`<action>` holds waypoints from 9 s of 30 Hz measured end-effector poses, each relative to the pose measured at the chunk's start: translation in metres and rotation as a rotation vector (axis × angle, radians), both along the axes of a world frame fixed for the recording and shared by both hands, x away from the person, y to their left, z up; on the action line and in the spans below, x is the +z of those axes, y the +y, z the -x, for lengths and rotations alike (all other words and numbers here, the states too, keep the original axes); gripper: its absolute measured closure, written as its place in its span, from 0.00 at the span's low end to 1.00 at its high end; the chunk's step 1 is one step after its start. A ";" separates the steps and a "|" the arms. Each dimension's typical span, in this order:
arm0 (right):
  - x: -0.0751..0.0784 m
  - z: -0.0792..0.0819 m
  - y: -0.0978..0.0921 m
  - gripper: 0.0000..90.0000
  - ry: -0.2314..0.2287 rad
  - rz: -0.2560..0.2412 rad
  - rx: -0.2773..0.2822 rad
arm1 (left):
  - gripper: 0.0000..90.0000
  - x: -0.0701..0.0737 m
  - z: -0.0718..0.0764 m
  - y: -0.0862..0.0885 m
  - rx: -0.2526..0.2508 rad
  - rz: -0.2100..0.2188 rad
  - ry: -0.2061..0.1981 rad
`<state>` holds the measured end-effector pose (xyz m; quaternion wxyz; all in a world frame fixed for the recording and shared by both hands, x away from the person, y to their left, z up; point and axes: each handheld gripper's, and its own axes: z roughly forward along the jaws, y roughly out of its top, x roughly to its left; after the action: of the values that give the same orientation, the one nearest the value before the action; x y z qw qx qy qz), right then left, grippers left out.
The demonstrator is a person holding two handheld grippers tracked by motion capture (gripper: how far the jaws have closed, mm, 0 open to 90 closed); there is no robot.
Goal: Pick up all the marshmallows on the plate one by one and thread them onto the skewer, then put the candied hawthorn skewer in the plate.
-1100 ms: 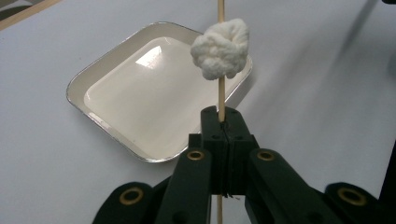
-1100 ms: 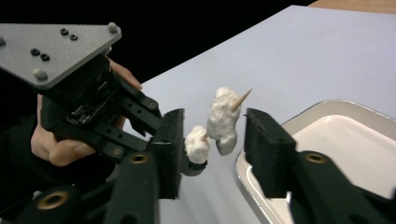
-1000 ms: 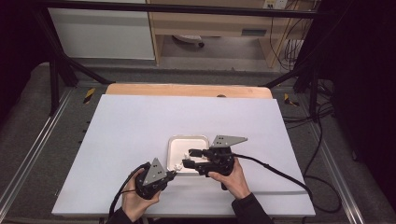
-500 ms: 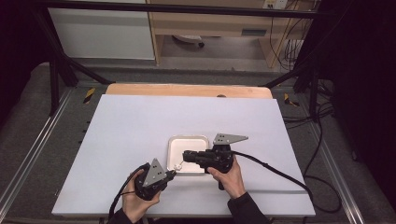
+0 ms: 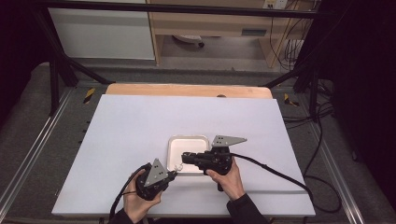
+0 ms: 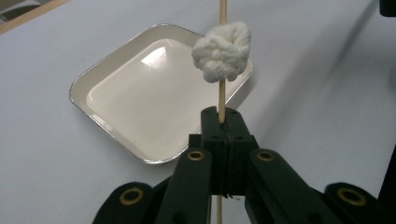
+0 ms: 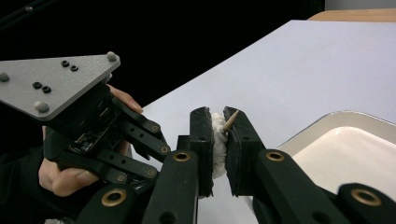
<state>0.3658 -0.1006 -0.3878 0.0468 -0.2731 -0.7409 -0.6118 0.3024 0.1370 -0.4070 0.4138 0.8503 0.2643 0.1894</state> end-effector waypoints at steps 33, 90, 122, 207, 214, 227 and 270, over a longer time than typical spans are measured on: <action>0.003 0.001 0.006 0.51 -0.032 -0.008 -0.055 | 0.99 0.004 -0.007 0.009 0.018 0.069 0.029; 0.038 -0.007 -0.054 0.87 -0.133 0.078 -0.086 | 0.99 -0.006 -0.007 0.003 -0.040 0.075 0.070; 0.027 -0.005 -0.032 0.90 -0.020 0.010 -0.018 | 0.99 -0.003 -0.001 -0.003 -0.057 0.043 0.039; -0.003 0.011 -0.005 0.91 -0.017 -0.091 -0.019 | 0.99 0.001 0.001 -0.005 -0.006 0.053 0.050; -0.004 0.010 -0.005 0.89 -0.013 -0.060 -0.023 | 0.99 -0.003 -0.002 -0.006 -0.030 0.075 0.077; 0.009 0.006 -0.021 0.29 -0.103 0.045 -0.109 | 0.99 -0.003 -0.008 0.004 0.004 0.111 0.078; -0.052 0.013 -0.147 0.01 -0.060 0.440 -0.280 | 0.98 0.040 -0.066 0.006 0.078 0.069 0.240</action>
<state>0.3533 -0.2477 -0.4396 -0.1206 -0.3584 -0.8122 -0.4442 0.3683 0.1433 -0.3671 0.4008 0.8412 0.3509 0.0930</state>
